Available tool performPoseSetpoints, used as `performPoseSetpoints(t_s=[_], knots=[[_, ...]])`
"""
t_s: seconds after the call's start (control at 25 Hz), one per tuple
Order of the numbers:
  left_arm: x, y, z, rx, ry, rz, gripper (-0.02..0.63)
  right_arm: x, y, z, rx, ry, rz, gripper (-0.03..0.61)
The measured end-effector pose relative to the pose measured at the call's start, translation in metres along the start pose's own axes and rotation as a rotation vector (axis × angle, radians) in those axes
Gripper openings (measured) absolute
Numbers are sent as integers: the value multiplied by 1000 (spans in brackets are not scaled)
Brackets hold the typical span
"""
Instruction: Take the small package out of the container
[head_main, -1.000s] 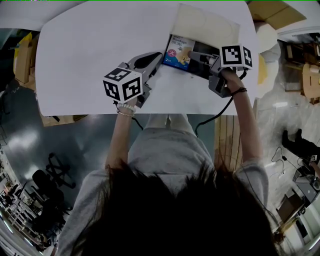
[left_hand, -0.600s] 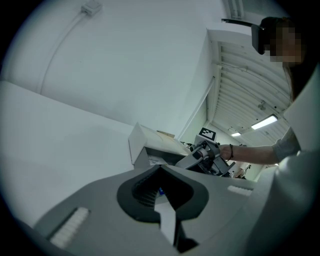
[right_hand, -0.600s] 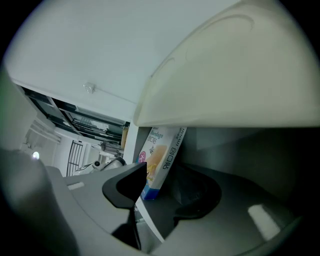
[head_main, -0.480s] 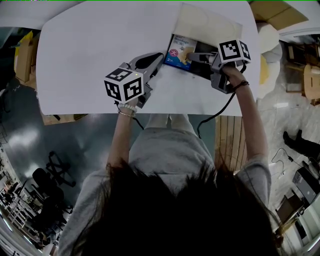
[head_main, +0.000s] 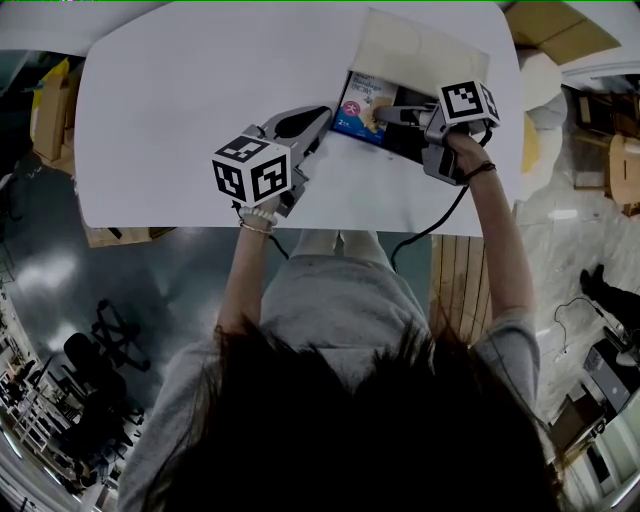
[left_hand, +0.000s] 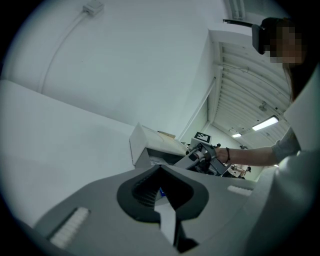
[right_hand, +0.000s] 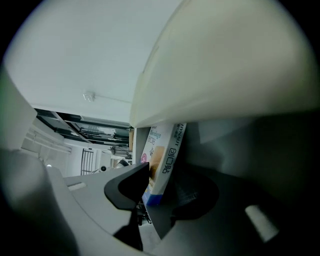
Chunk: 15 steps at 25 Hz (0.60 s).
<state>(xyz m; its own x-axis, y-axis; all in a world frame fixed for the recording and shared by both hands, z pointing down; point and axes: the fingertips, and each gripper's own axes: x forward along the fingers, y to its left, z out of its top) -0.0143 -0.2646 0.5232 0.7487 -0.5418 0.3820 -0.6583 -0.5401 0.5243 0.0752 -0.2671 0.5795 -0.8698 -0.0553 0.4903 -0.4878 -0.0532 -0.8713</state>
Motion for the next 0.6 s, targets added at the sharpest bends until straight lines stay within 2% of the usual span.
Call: performPoseSetpoints(t_s=[0.32,0.6], knots=[[1,0,0,-6,-3,3,-11,-2,1,0,39,6,7,147],[2,-1,2,-5,-9,1,-11,-5,4,1,114,11,56,130]])
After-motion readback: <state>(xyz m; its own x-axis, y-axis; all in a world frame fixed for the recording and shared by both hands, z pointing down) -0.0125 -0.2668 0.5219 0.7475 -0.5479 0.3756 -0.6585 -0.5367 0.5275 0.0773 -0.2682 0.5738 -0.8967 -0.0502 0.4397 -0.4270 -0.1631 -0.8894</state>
